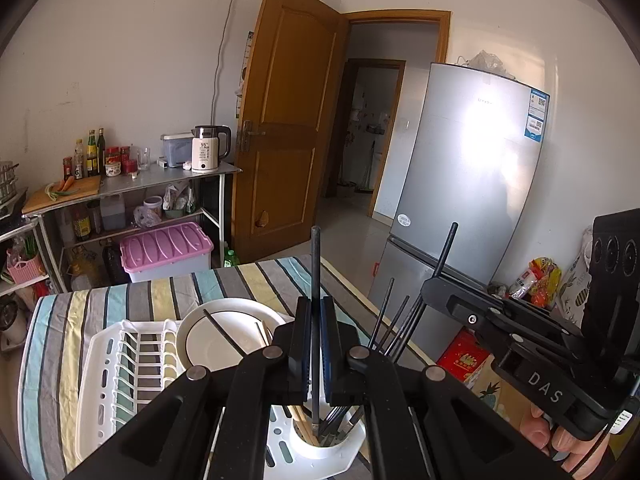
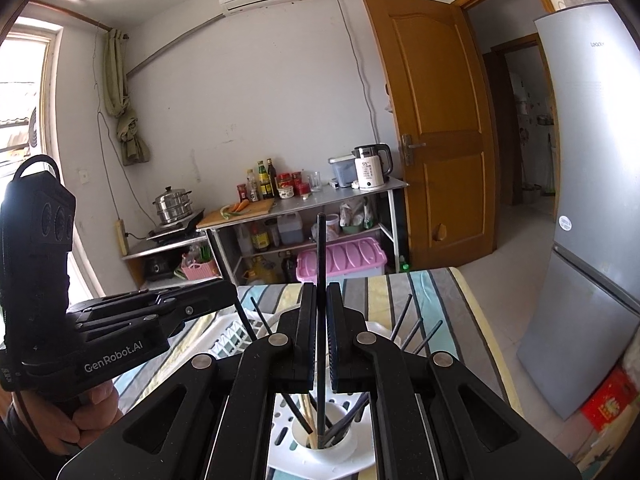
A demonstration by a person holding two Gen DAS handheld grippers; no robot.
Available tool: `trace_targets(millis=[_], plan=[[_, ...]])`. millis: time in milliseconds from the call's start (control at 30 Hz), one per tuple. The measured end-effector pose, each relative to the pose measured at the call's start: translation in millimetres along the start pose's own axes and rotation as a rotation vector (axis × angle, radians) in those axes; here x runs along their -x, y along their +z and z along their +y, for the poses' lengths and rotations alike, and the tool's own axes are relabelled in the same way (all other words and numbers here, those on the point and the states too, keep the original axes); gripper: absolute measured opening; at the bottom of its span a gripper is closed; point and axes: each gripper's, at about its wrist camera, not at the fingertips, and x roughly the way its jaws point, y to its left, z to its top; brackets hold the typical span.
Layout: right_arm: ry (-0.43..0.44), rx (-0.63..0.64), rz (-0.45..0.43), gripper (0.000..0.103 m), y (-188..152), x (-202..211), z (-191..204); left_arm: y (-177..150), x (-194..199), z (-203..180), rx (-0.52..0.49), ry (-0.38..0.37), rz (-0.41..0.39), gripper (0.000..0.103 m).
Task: Organize utensils
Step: 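Lower both black chopsticks into the white cup and open both tools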
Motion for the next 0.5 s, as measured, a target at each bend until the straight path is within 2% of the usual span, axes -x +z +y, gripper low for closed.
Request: trace_targets(millis=[367,500], plan=[[-0.019,-0.016,0.074,0.004,-22,-24,-12,-27,-38,20,0.030,0.026,0.087,0.004],[-0.036,-0.027,0.104,0.004,-27,-33,-17,-30,-45,22,0.028,0.048,0.094,0.004]])
